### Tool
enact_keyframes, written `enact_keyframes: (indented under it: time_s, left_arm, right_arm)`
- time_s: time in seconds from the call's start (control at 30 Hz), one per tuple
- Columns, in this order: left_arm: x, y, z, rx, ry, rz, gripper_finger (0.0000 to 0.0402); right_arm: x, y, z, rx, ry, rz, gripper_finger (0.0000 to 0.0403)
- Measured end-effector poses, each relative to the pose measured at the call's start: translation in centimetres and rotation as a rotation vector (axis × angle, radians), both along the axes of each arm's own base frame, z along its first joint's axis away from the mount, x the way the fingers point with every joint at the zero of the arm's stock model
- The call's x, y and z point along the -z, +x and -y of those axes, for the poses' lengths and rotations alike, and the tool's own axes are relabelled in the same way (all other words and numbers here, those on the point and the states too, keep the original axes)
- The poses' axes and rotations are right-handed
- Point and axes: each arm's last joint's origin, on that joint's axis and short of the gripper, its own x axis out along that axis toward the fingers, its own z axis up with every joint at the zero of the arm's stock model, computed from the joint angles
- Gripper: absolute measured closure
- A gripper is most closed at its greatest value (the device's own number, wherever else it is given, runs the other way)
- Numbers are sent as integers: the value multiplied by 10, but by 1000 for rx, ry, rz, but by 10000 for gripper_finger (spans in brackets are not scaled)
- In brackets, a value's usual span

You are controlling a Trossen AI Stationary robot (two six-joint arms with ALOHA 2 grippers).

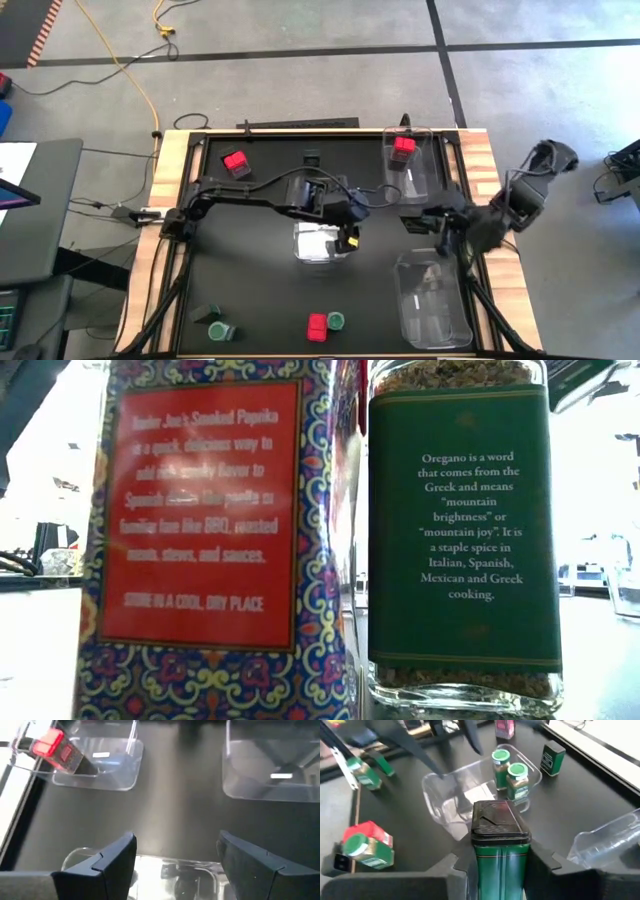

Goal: Sort spices by type
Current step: Put the black seasoning can into the bottom transparent bin

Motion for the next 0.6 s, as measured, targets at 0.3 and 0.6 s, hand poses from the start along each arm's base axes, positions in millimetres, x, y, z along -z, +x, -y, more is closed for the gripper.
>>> enact_keyframes:
  time_s: [0.3,0.6]
  left_arm:
    - [16,-23,-2,-32,-31,37,136]
    - [25,-101,-14,-210,-169,504,136]
  right_arm:
    - [12,-6,-27,24,4,21,273]
    - [18,-1,-35,41,-33,3,273]
